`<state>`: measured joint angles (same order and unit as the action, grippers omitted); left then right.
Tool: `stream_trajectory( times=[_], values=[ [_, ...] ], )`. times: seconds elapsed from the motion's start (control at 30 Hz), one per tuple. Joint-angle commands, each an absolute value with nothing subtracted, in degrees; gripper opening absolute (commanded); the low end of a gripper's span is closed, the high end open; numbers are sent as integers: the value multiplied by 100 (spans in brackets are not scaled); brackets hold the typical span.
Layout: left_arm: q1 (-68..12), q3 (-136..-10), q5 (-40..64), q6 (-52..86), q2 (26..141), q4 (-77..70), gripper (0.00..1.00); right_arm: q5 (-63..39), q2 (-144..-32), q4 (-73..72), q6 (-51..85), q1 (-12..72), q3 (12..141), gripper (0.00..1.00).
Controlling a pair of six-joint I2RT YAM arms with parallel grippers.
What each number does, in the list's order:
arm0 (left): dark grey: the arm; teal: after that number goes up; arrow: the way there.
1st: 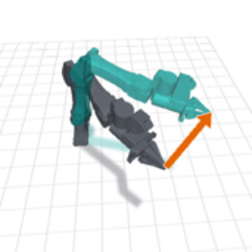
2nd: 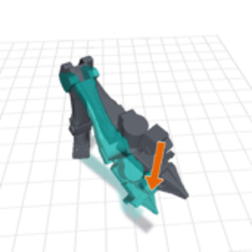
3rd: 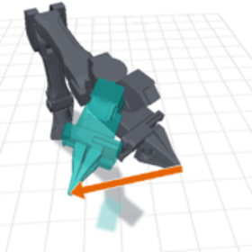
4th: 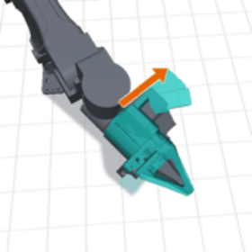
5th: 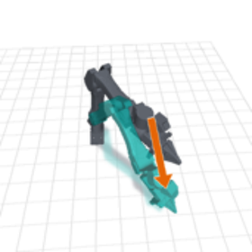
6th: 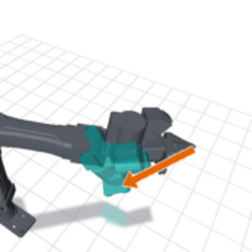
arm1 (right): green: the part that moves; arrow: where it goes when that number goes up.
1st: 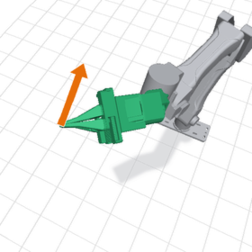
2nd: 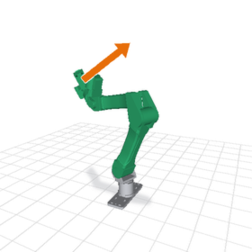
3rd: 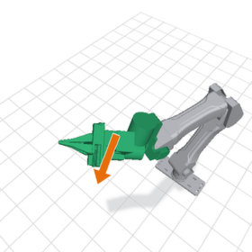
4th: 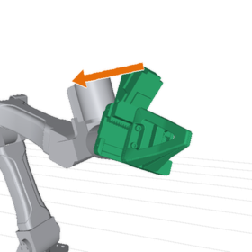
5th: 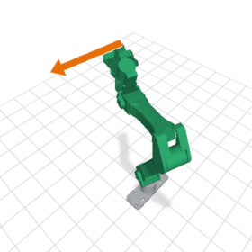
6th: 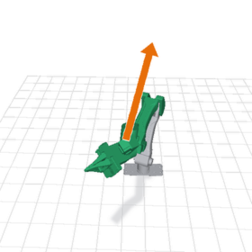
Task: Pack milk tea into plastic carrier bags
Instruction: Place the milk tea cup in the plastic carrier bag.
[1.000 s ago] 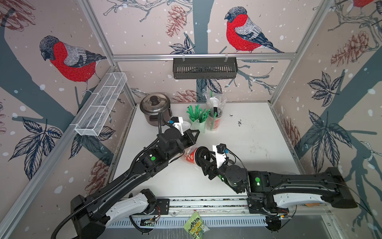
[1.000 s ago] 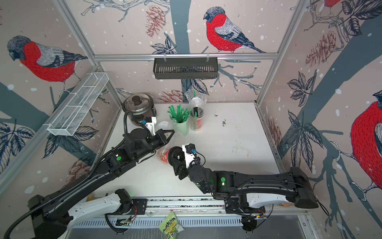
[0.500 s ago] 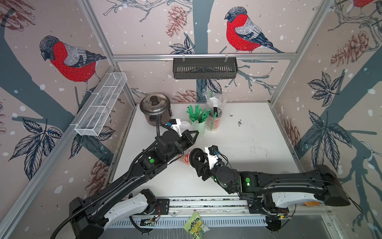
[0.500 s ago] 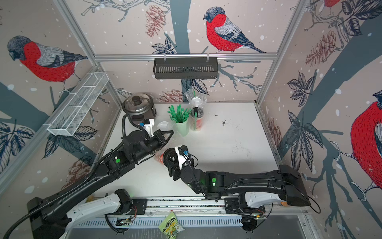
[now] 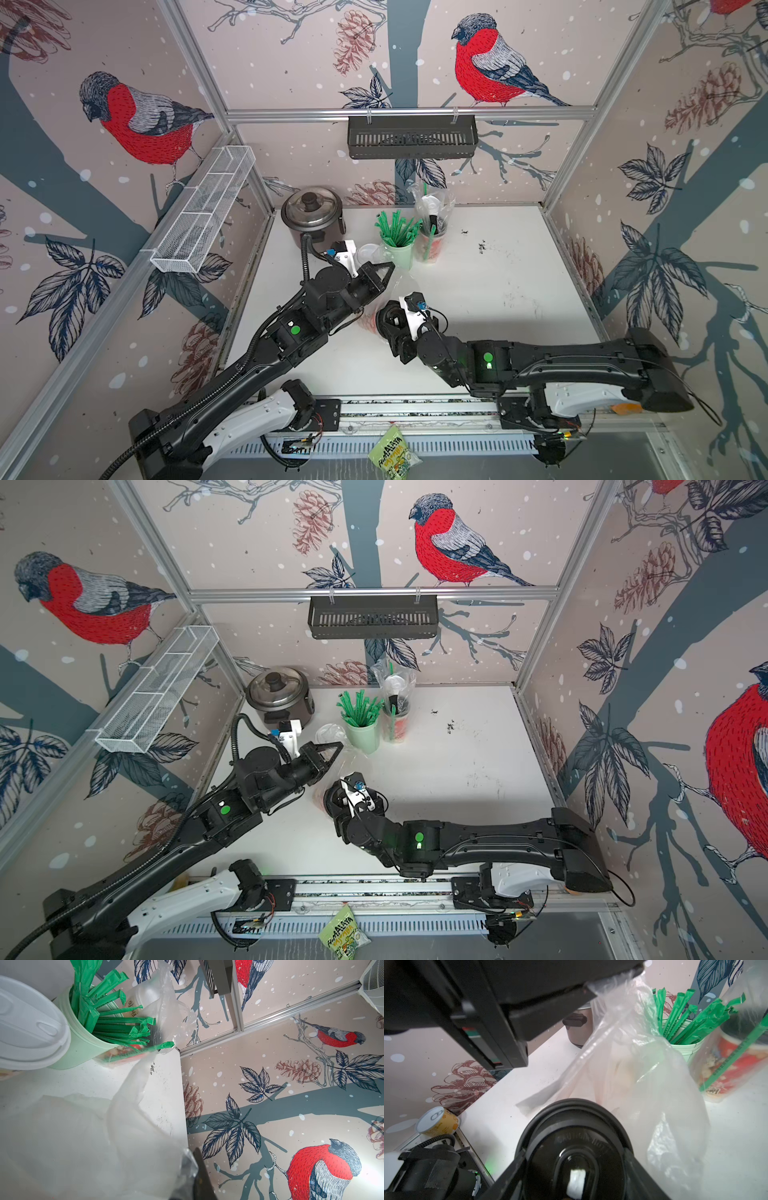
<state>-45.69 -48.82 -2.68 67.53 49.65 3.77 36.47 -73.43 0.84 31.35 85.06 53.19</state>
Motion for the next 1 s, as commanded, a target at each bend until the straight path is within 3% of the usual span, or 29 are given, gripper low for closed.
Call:
stream_trajectory(
  times=[0.0, 0.3, 0.67, 0.97],
  values=[
    [-4562, -4789, -513, 6757, 4822, 124, 0, 3282, -7222, 1235, 3139, 8515, 5518, 52],
    [-4562, -4437, -506, 6759, 4485, 405, 0, 2196, -7022, 2915, 3061, 8508, 6044, 56],
    [-4562, -3932, -345, 6632, 4229, 978, 0, 1183, -8046, 3737, 2581, 8209, 6639, 63],
    [-4566, -3872, -408, 6282, 4268, 1314, 0, 1143, -8384, 3964, 2317, 8131, 7270, 92]
  ],
)
